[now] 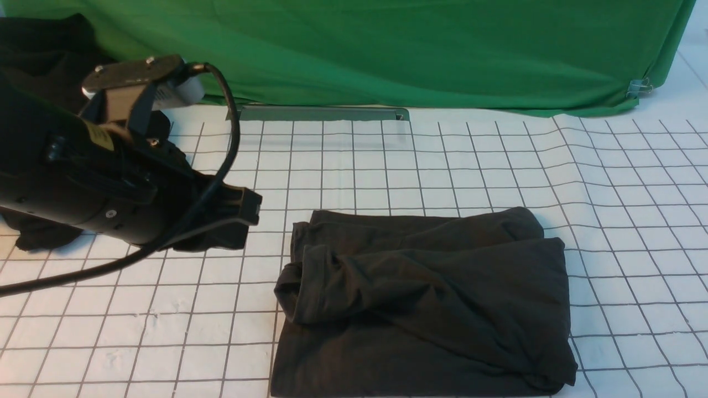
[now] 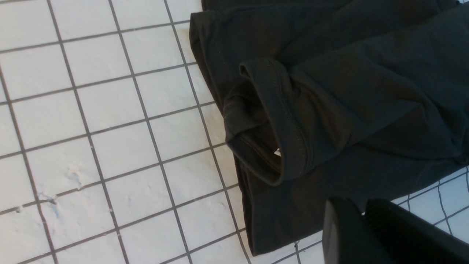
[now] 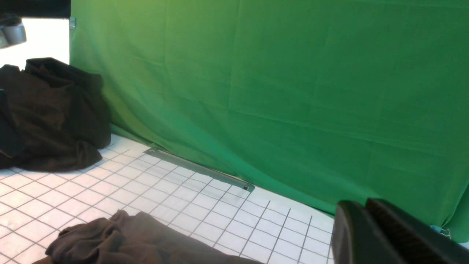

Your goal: Fold a long-sleeved shirt over a white checkered tablecloth.

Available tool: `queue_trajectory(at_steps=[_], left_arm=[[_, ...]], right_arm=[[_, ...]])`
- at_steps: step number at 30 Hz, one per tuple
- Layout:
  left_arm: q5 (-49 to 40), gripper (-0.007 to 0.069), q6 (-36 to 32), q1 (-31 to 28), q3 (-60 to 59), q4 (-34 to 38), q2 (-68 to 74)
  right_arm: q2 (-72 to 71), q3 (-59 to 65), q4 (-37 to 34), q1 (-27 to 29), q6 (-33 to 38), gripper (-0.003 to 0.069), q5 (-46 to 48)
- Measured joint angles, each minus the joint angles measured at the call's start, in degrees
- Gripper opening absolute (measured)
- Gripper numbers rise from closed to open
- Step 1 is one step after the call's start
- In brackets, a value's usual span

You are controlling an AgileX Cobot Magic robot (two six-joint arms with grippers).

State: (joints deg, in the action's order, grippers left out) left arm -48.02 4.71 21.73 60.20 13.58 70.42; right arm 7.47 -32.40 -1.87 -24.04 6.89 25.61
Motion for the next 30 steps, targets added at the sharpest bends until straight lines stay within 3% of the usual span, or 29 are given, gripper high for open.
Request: queue_trajectory(at_steps=[10, 16, 26, 30], left_arm=[[0.00, 0.0089, -0.04, 0.00, 0.00, -1.43, 0.00], [-0.25, 0.0090, -0.04, 0.00, 0.00, -1.45, 0.00], [-0.19, 0.0091, -0.04, 0.00, 0.00, -1.40, 0.00], [-0.19, 0.0091, 0.02, 0.00, 0.00, -1.40, 0.00]], right_arm=[[0.00, 1.15, 0.00, 0.00, 0.00, 0.0065, -0.91], [-1.95, 9.80, 0.05, 0.57, 0.00, 0.0071, -6.00], [-7.29, 27.97, 1.53, 13.62, 0.00, 0.0088, -6.82], [-7.29, 30.86, 1.87, 16.16, 0.00, 0.0099, -7.67]])
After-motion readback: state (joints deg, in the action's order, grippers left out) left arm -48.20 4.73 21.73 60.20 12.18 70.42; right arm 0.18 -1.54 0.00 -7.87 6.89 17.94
